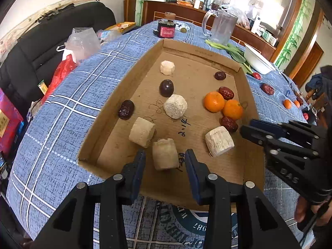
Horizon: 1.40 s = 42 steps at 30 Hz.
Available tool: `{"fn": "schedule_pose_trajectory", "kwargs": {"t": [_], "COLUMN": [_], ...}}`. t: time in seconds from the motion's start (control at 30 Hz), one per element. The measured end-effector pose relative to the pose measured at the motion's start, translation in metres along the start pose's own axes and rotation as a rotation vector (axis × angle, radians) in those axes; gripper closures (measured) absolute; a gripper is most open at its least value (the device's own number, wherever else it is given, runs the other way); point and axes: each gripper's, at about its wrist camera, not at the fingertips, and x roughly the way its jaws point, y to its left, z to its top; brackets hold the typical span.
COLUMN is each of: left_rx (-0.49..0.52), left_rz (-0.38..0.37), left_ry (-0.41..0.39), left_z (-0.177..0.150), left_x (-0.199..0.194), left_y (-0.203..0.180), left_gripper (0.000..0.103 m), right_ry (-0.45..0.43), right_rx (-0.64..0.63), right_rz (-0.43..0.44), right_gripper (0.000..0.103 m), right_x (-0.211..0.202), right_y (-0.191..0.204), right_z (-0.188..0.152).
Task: Organize fruits
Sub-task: 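Carry the red date and beige cork into the tray and open both tools, then withdraw both tools from the tray while the right tool approaches a tangerine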
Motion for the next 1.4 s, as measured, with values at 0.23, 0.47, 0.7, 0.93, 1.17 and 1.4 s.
{"fn": "schedule_pose_trajectory", "kwargs": {"t": [0.23,0.47,0.7,0.93,1.17,1.4], "left_rx": [0.005,0.040,0.073,0.128,0.189,0.241], "left_rz": [0.009,0.019,-0.011,-0.041,-0.032,0.017], "left_ry": [-0.042,-0.098,-0.092,-0.080,-0.050,0.013], "left_z": [0.000,0.004,0.010,0.012,0.022,0.055], "left_x": [-0.011,-0.020,-0.016,-0.005,0.019,0.057], "left_y": [-0.017,-0.053,-0.097,-0.155,-0.205,-0.231], "left_gripper": [0.050,0.038,0.031,0.026,0.026,0.026], "right_ry": [-0.026,-0.035,-0.054,-0.057,-0.064,-0.092], "right_rx": [0.055,0.139,0.243,0.368,0.474,0.510], "right_rz": [0.021,0.009,-0.060,-0.116,-0.143,-0.179], "right_gripper": [0.080,0.073,0.064,0.064,0.064,0.042], "right_x": [-0.029,-0.053,-0.077,-0.097,-0.103,-0.079], "right_y": [-0.010,-0.042,-0.091,-0.155,-0.220,-0.283], "right_z": [-0.013,-0.041,-0.073,-0.107,-0.122,-0.091]}}
